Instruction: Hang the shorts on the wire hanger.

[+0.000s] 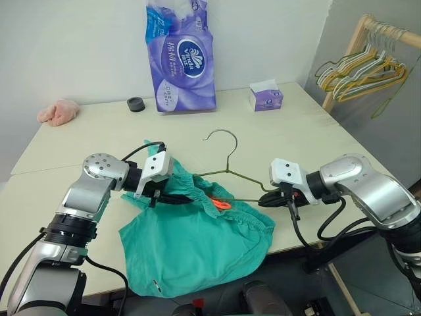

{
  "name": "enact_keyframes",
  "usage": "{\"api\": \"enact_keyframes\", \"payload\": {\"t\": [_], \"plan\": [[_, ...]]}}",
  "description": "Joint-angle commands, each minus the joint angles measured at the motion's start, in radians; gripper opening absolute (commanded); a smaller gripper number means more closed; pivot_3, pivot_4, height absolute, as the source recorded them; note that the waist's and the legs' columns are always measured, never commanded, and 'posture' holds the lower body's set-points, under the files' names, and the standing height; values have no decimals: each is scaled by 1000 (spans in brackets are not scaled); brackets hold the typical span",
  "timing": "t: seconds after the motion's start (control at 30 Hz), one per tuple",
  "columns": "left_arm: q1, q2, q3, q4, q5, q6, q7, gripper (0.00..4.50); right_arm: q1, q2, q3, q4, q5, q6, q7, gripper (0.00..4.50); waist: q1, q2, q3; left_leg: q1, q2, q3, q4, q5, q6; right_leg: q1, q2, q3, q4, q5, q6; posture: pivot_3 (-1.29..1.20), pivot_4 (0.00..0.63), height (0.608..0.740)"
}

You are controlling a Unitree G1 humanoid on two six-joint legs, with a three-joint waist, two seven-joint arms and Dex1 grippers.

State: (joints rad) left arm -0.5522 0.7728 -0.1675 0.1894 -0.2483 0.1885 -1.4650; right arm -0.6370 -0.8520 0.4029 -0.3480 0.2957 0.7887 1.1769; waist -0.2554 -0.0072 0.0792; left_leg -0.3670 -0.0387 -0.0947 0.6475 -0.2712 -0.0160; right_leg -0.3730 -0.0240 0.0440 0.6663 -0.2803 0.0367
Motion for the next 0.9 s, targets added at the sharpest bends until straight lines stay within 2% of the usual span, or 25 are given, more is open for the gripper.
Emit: {"api": "enact_keyframes", "payload": {"t": [0.03, 0.07, 0.13, 0.27, 0.37, 0.5, 0.63, 0.73, 0.83, 0.9], "plan": [[-7, -3, 7, -34, -9, -1, 1, 833, -16, 15, -39, -38, 11, -57, 10, 0, 0, 0, 0, 0, 0, 0, 0, 0, 0, 0, 0, 0, 0, 0, 0, -318, 44, 740], [-4, -3, 8, -37, -9, 0, 1, 474, -13, 16, -39, -38, 10, -75, 15, 0, 0, 0, 0, 0, 0, 0, 0, 0, 0, 0, 0, 0, 0, 0, 0, -318, 44, 740], [2, -1, 12, -42, -7, 4, 0, 78, -8, 24, -42, -36, 3, -115, 22, 0, 0, 0, 0, 0, 0, 0, 0, 0, 0, 0, 0, 0, 0, 0, 0, -318, 44, 740], [13, 7, 15, -48, -4, 5, -3, 55, 8, 7, -31, -39, -5, -183, 79, 0, 0, 0, 0, 0, 0, 0, 0, 0, 0, 0, 0, 0, 0, 0, 0, -315, 35, 740], [25, 18, 18, -58, -3, 5, -7, 55, 36, -27, -25, 10, -67, -338, 119, 0, 0, 0, 0, 0, 0, 0, 0, 0, 0, 0, 0, 0, 0, 0, 0, -315, 34, 740], [44, 28, 24, -69, 0, 4, -4, 6, 41, -39, -49, 134, -139, -463, 100, 951, -1, 0, 0, 0, 0, 1, 1, 0, 0, 1, 0, 0, 0, 0, 0, -311, 31, 740], [60, 38, 28, -76, -1, 2, 4, 2, 52, -82, -107, 279, -185, -509, 69, 2309, -3, 0, 0, 0, 0, 0, 2, 0, 0, 1, 0, 0, 2, 0, 0, -309, 31, 740], [70, 44, 28, -75, 2, -7, 12, 2, 132, -163, -170, 359, -184, -514, 76, 3308, 2, 0, 0, 0, -1, 0, 2, 0, 0, 1, -1, 0, 3, 0, 0, -311, 33, 740], [75, 47, 30, -78, -2, -6, 14, 0, 216, -175, -245, 334, -106, -431, 86, 4329, 3, 0, 0, 0, -1, 0, 2, 0, 0, 1, -1, 0, 3, 0, 0, -322, 39, 740], [70, 47, 29, -74, -2, -5, 17, 0, 321, -145, -327, 213, 38, -297, 83, 4464, 1, 0, 0, 1, -1, 0, 2, 0, 0, 0, -1, 0, 6, 0, 0, -325, 41, 740]]}}
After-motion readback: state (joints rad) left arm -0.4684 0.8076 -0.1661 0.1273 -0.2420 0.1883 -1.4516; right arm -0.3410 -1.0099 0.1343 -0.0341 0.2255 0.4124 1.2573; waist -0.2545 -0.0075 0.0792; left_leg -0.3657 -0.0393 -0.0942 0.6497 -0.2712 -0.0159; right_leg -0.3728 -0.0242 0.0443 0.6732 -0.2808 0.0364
